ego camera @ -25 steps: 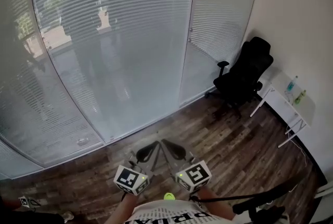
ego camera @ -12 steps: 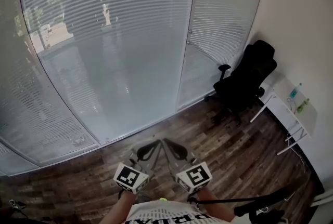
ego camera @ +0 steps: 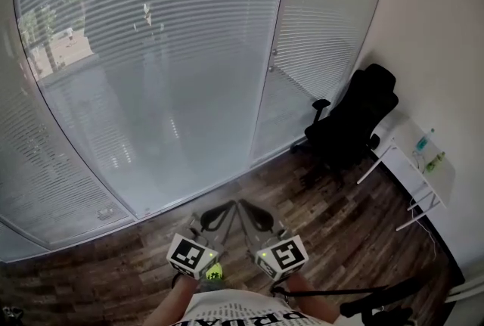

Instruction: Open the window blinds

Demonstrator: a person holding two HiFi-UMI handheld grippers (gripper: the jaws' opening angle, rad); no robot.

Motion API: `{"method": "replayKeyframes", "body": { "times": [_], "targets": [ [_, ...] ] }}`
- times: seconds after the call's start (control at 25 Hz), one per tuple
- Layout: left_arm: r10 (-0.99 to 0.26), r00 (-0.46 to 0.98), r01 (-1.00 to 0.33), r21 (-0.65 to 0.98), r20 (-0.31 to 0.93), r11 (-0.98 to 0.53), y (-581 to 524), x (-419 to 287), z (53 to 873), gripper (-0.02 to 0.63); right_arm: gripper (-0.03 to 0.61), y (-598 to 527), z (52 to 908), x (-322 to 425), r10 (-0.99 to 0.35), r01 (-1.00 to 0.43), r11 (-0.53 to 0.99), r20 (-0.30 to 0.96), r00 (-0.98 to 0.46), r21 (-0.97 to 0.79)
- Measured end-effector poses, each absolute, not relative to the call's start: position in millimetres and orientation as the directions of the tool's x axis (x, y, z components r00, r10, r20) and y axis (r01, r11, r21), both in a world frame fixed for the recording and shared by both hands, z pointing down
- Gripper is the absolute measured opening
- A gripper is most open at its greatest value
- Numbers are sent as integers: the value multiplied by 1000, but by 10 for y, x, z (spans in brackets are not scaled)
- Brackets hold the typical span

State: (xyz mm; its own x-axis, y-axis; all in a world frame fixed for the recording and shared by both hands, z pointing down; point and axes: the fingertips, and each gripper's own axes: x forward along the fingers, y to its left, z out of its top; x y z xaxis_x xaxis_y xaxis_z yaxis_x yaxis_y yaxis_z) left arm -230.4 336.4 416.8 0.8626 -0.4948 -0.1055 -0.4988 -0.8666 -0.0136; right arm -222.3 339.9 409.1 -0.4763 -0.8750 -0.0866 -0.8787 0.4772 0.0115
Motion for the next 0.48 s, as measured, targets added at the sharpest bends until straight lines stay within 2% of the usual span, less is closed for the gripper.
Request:
{"method": "replayKeyframes", "body": {
  "times": [0.48],
  "targets": [
    [-416,904,-420,-21,-103,-907,2557,-2133,4115,-9,8,2610,4039,-2046,-911,-917,398,-101,-399,27]
  ]
}}
